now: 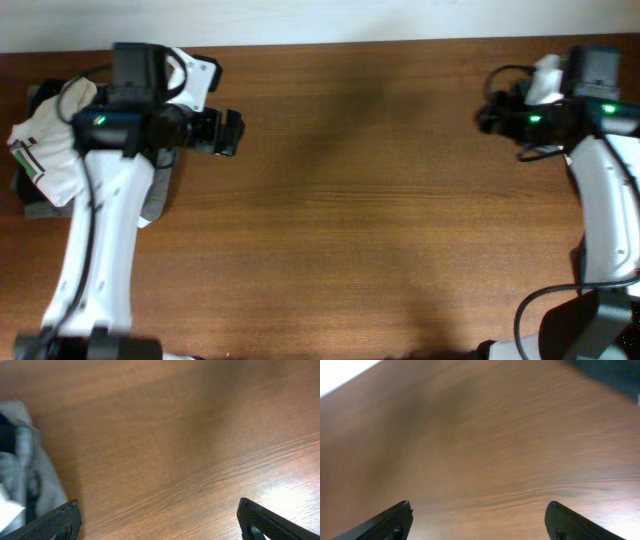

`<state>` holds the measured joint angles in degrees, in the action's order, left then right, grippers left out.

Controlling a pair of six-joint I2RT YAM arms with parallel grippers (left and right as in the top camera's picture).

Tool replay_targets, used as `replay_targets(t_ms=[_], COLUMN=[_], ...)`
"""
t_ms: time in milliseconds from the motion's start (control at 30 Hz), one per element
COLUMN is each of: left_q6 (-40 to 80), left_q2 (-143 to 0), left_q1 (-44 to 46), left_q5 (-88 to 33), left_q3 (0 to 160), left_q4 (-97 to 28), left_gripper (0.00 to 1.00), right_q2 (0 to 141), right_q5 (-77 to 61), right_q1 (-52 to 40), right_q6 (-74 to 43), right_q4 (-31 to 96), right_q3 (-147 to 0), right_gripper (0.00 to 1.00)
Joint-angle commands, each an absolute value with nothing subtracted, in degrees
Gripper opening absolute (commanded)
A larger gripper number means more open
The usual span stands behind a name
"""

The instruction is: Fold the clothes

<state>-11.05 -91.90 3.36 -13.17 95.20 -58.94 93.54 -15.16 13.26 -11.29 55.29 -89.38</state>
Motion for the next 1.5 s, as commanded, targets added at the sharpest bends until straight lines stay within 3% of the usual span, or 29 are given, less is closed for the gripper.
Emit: replay_targets(t_ms=[0,133,200,400,433,467,500,533,667,733,767,833,900,967,1067,1167,1267,1367,1467], left_q6=[-10.09,-11.84,-11.88,-11.84,-11.84,-11.86,-11.86,-11.86,-11.86,-11.86,-11.86,-11.84,-11.84,-11.84,-11.86,-11.86,-11.84,-11.81,-11.11], left_q2=[-97.65,-97.71,-97.71,-97.69,-97.69,-97.69,-97.69,-97.69,-94.96,-92.64,-91.37,-91.02,-92.64,-99.04,-112.66,-125.38,-135.11,-136.07,-136.86], left_q1=[6.98,9.89,10.13,10.13,10.13,10.07,10.07,10.07,10.07,10.07,10.07,10.07,10.09,10.13,10.13,11.35,15.86,17.15,17.34], left_q5=[-14.13,-14.15,-13.72,-13.74,-13.72,-13.72,-13.72,-13.67,-8.51,-4.05,-2.02,-2.09,-2.13,-4.75,-7.42,-17.12,-17.54,-5.15,-5.3], left_q3=[95.64,95.64,95.64,95.64,95.64,95.64,95.64,95.98,103.94,105.78,105.8,105.8,105.8,105.8,105.8,105.8,105.8,105.8,105.8], left_q4=[-57.39,-58.19,-58.22,-58.04,-58.43,-58.87,-58.89,-58.89,-59.29,-59.22,-59.29,-59.27,-59.29,-59.4,-56.69,-45.65,-31.07,-28.97,-25.63], left_gripper=[0.99,0.99,0.99,0.99,0.99,0.99,0.99,0.99,0.99,0.99,0.99,0.99,0.99,0.98,0.97,0.89,0.68,0.4,0.39], right_q2=[99.88,112.29,116.75,126.76,128.07,128.99,128.95,128.53,127.09,125.05,123.17,118.34,111.37,102.96,99.79,100.73,100.9,103.72,107.42], right_q5=[-6.85,1.41,-1.74,3.66,3.03,1.06,-0.12,-2.13,-2.61,-2.46,-0.21,10.26,12.14,11.29,-2.72,-11.22,-11.33,-8.32,-8.6], right_q1=[19.59,25.96,31.09,32.23,32.12,31.38,30.09,27.16,7.07,-5.04,-11.9,-20.47,-21.54,-15.29,-2.52,8.91,14.57,18.04,20.75], right_q6=[-14.04,-14.04,-15.51,-15.31,-15.31,-15.31,-15.4,-15.35,-14.7,-6.7,-0.27,1.1,0.99,-6.09,-13.1,-14.09,-14.06,-14.96,-15.55], right_q4=[46.87,37.63,36.56,29.58,30.02,31.35,32.58,34.2,37.95,38.72,39.62,40.12,40.07,40.6,48.31,56.77,60.93,59.72,59.61], right_q3=[-90.45,-90.45,-90.43,-90.43,-90.43,-90.43,-90.43,-90.43,-90.45,-90.45,-90.45,-90.45,-90.45,-90.45,-90.43,-90.24,-88.4,-84.68,-84.29], right_gripper=[0.88,0.89,0.89,0.86,0.72,0.39,0.19,0.1,0.07,0.1,0.21,0.51,0.65,0.87,0.9,0.89,0.9,0.89,0.89])
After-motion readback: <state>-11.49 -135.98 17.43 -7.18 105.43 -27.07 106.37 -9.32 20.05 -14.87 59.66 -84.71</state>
